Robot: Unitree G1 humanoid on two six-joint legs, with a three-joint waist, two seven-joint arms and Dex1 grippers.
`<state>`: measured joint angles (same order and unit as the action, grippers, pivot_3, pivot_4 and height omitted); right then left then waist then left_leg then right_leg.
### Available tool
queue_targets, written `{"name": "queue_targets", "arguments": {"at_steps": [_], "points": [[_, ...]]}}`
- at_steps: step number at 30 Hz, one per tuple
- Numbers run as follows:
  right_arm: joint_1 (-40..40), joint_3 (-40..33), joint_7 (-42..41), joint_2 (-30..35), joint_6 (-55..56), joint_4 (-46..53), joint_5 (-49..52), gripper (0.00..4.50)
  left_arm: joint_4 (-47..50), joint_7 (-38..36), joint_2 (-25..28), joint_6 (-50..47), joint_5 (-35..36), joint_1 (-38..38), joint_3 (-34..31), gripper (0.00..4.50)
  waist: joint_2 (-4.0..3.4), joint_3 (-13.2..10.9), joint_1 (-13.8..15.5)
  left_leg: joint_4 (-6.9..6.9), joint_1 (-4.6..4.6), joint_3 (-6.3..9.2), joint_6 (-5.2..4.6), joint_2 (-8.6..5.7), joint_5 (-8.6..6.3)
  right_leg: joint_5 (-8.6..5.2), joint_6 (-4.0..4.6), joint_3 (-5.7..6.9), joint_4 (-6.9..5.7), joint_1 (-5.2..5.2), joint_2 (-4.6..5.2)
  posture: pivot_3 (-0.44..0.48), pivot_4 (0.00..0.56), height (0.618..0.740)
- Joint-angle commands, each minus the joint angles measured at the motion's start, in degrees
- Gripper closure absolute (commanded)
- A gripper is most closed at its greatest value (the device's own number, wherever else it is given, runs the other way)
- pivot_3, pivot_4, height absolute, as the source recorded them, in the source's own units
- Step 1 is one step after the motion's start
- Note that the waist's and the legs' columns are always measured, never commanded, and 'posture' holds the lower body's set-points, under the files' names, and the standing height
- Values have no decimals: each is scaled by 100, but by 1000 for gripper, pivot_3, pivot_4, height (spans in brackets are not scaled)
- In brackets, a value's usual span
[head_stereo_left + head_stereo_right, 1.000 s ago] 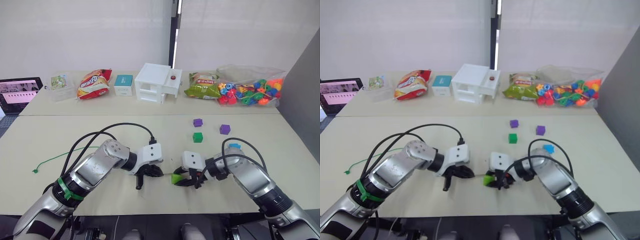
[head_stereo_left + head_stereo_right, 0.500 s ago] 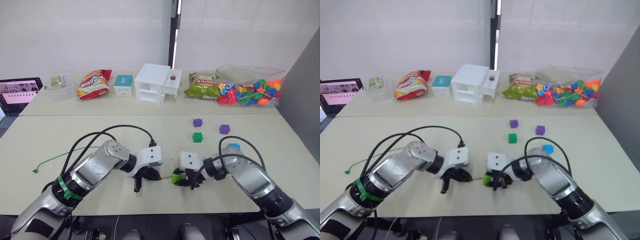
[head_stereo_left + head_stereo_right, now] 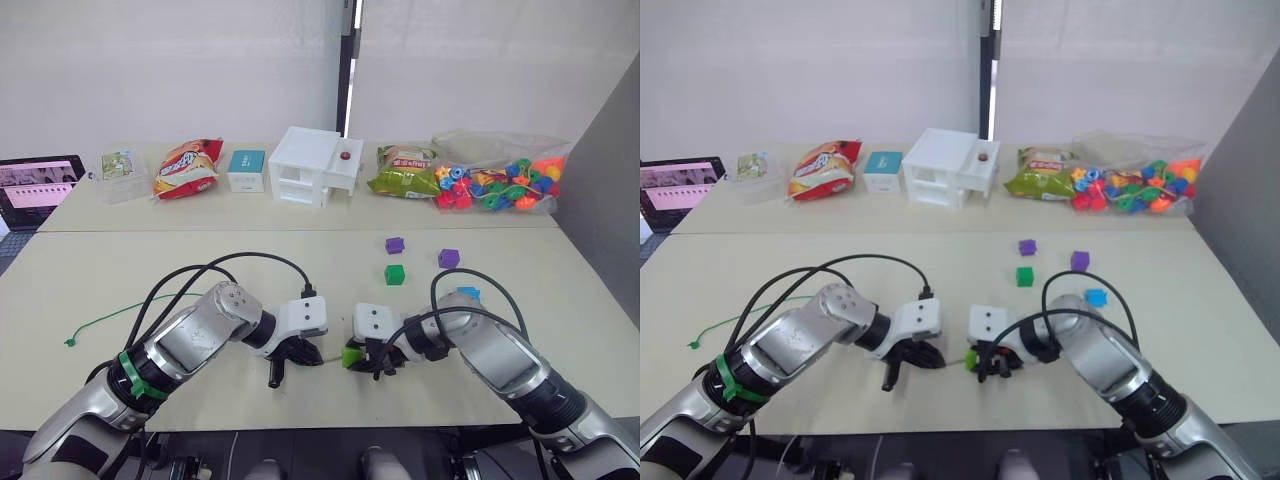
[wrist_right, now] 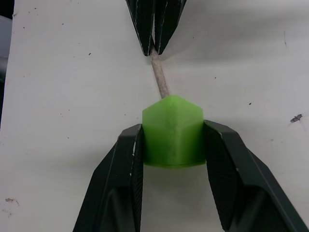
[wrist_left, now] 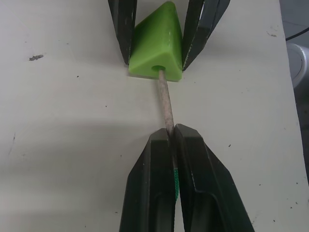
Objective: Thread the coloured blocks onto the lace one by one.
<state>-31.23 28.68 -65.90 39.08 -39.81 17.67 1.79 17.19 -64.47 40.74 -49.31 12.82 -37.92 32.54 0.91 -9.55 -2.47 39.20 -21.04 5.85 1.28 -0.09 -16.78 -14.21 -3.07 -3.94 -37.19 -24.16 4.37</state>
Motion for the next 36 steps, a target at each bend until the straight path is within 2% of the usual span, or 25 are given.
{"name": "queue_targets", "arguments": {"at_steps": [1, 15, 20, 25, 34, 35, 36], "points": [[23, 145, 116, 12, -158, 17, -106, 3205, 86, 32, -113, 96, -64, -90, -2, 4500, 0, 0, 1, 0, 0, 0, 0, 0, 0, 0, 0, 0, 0, 0, 0, 0, 150, 740], [86, 146, 241, -54, -349, 167, -35, 3205, -150, 91, -520, 221, -168, -144, -26, 4500, 1, 2, -3, 0, 0, 0, 0, 0, 0, 0, 0, 0, -1, 0, 0, 0, 150, 740], [105, 133, 293, -79, -439, 232, -12, 3205, -342, 170, -721, 534, -264, -66, -26, 4500, 3, 4, -8, 0, 2, 0, 0, 0, 0, 0, 0, 0, -1, 1, 0, 0, 150, 740], [197, 48, 462, -169, -622, 354, 52, 3205, -793, 391, -1045, 1364, -369, 283, -172, 4500, 9, 22, 16, 1, 9, 0, 0, -1, 0, 0, 0, 0, 1, 12, 2, 0, 150, 740], [359, -18, 632, -147, -805, 511, 126, 3205, -862, 10, -901, 1759, 86, 553, -1094, 1503, 13, 24, -4, 0, 28, 1, 0, 0, 0, 0, 0, 0, -3, 23, 0, 0, 150, 740], [368, -23, 645, -143, -814, 521, 137, 3205, -831, -62, -850, 1741, 163, 580, -1178, 1216, 13, 24, -10, 0, 27, 0, 0, 0, 0, 0, 0, 0, -3, 23, 0, 0, 150, 740], [373, -24, 658, -135, -815, 518, 146, 3205, -780, -189, -760, 1750, 252, 628, -1255, 1216, 14, 24, -17, 0, 27, 0, 0, 0, 0, 0, 0, -1, -3, 21, 0, 0, 150, 740]]}}
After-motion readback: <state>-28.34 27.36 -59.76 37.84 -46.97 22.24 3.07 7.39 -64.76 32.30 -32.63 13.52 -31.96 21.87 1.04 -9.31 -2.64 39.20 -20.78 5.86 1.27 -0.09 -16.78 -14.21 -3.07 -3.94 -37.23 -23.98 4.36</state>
